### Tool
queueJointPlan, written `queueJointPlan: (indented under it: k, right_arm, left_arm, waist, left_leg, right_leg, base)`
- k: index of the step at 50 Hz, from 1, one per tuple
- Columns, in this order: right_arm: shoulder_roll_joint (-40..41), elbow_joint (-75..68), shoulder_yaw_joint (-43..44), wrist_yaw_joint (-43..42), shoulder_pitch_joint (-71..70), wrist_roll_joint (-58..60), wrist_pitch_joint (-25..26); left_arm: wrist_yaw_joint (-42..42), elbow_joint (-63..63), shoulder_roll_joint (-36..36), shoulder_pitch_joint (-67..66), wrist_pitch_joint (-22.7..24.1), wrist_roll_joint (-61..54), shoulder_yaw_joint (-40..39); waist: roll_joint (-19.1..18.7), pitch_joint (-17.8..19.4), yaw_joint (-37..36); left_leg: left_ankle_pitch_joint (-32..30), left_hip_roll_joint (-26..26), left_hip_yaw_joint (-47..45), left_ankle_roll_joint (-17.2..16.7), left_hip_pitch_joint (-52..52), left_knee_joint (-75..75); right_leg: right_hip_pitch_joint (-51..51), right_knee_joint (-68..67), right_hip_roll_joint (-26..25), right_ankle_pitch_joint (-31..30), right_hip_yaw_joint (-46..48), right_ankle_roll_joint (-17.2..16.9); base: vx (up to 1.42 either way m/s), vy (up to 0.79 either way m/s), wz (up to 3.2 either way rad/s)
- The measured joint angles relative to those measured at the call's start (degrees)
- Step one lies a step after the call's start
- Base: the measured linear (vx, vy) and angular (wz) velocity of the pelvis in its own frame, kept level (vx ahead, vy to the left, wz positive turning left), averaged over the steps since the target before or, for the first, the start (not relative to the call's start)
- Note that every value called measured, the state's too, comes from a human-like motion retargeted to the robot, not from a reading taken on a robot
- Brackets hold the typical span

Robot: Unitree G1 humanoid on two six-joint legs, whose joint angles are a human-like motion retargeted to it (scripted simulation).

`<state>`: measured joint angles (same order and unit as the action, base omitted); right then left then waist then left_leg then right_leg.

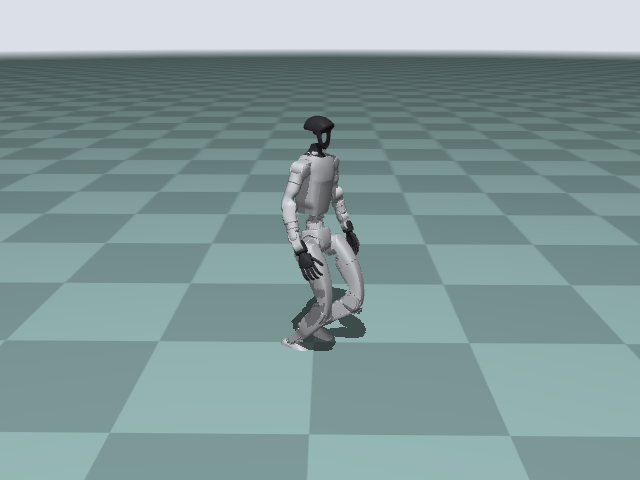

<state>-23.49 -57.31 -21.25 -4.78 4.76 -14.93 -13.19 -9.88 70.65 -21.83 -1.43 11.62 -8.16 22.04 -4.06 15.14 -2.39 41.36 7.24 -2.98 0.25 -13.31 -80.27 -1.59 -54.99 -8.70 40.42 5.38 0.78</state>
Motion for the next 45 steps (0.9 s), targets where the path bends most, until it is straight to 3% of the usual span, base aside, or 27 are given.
queueJointPlan:
  k: [3, 7, 18, 25, 30, 38, 45]
  right_arm:
    - [-1.69, -1.97, 0.17, 0.52, -2.68, -0.43, -1.55]
    - [-2.51, -2.29, -0.8, 1.0, -2.14, 0.32, -1.2]
    - [-1.95, -1.46, -5.5, 7.81, -4.47, 3.74, 0.96]
    - [-2.2, 5.45, -9.49, 10.35, -9.75, 5.59, 0.47]
    - [-2.72, 11.14, -9.16, 6.05, -15.43, 5.78, -1.91]
    - [-2.85, 16.55, -3.06, -8.38, -25.68, 5.16, -7.49]
    - [-1.44, 15.32, 3.25, -19.74, -32.53, 2.59, -11.24]
  left_arm:
    - [1.06, 2.06, -1.17, 5.08, 2.43, -0.07, -0.17]
    - [2.59, 1.99, -3.31, 7.17, 2.73, -0.34, -0.07]
    - [0.53, 0.2, -0.59, 11.79, 3.09, 4.19, 8.65]
    - [-2.3, -2.22, 4.67, 12.28, 3.14, 7.89, 17.08]
    - [-1.37, -4.4, 7.39, 12.65, 3.7, 9.23, 20.57]
    - [5.19, -11.68, 9.21, 13.94, 5.65, 7.86, 21.41]
    - [9.92, -18.26, 9.6, 13.88, 6.27, 4.74, 21.64]
  waist:
    - [0.63, -4.63, -1.7]
    - [1.69, -8.19, -1.49]
    - [3.15, -11.02, 2.85]
    - [3.67, -12.13, 3.48]
    - [3.16, -11.53, 2.1]
    - [0.24, -8.12, -3.25]
    - [-2.67, -5.23, -6.99]
  left_leg:
    - [-1.18, -0.4, 1.18, -0.62, -11.6, -2.72]
    - [-2.02, -2.78, 4.12, -0.64, -17.34, 0.46]
    - [4.4, -7.19, -0.82, 3.82, -16.6, 9.42]
    - [5.15, -6.18, -6.21, 5.3, -19.69, 7.8]
    - [6.54, -3.83, -8.47, 6.53, -24.51, 1.69]
    - [5.84, 0.28, -10.31, 7.89, -34.23, -8.12]
    - [3.67, 1.79, -11.68, 10.31, -44.07, -17.24]
  right_leg:
    - [-11.42, -5.91, 1.02, 0.84, -2.16, -0.46]
    - [-17.45, -8.56, 2.66, 0.21, -4.59, -1.45]
    - [-24.01, -14.41, 8.58, -0.09, -8.76, -7.25]
    - [-30.05, -21.61, 14.47, -3.95, -3.69, -9.45]
    - [-33.48, -28.03, 16.07, -5.44, 1.24, -10.69]
    - [-40.77, -37.44, 17.89, -9.74, 8.53, -11.27]
    - [-47.33, -44.98, 20.64, -7.89, 12.58, -8.19]
  base:
    - [-0.05, 0.08, -0.62]
    - [-0.03, 0.12, -0.31]
    - [-0.02, 0.19, -0.1]
    - [-0.04, 0.15, -0.21]
    - [-0.08, 0.08, -0.26]
    - [-0.1, 0.05, -0.19]
    - [-0.09, 0.04, 0.12]
